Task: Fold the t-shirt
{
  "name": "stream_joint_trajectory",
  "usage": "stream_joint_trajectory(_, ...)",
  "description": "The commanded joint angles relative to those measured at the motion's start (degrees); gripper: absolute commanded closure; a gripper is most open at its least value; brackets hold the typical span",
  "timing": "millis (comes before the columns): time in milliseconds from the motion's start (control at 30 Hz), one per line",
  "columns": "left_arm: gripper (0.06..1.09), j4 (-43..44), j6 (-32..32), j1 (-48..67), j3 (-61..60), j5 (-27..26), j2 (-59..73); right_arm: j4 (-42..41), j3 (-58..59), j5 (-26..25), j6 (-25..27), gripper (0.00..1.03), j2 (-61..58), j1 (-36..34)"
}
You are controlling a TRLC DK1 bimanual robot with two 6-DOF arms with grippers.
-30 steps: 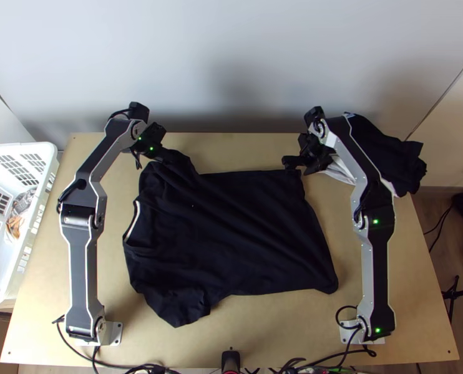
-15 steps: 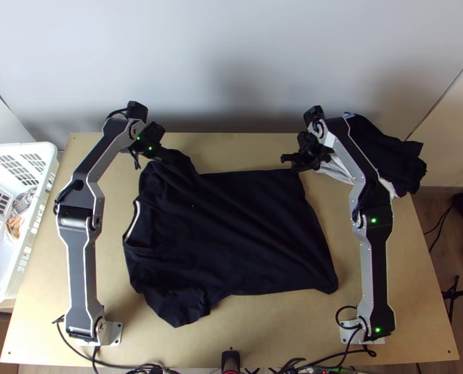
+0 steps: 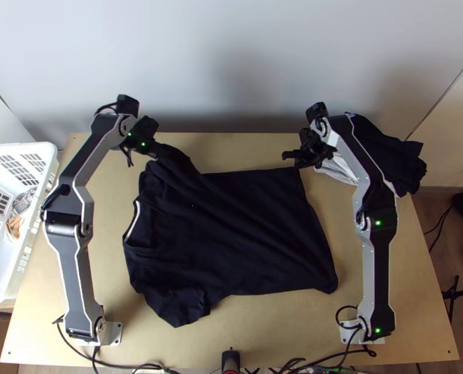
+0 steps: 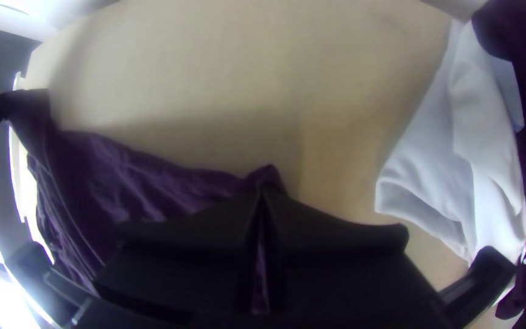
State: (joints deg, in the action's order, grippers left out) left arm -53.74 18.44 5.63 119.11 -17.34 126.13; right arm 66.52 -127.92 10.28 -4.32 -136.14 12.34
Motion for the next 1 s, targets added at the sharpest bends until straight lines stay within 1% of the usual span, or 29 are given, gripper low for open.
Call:
stream_joint_trajectory(0, 1.05, -1.3, -0.2, 0.6, -2.1, -0.2, -5.5, 0.0, 1.8, -0.2, 0.0, 1.00, 2.9, 0.1)
stream_joint_trajectory(600, 1.05, -1.4, -0.1, 0.9, -6.6, -0.2, -10.9, 0.7, 9.7, -0.2, 1.4, 1.00, 12.4, 0.1)
stream_joint_trajectory(833, 1.05, -1.5, 0.0, 1.0, -6.9, -0.2, -12.4, 2.7, 10.1, -0.2, 2.3, 1.00, 15.7, -0.1)
stream_joint_trajectory(967, 1.05, -1.7, -0.1, 1.5, -7.6, -0.2, -14.0, 2.9, 12.5, -0.2, 2.5, 1.00, 18.5, 0.0)
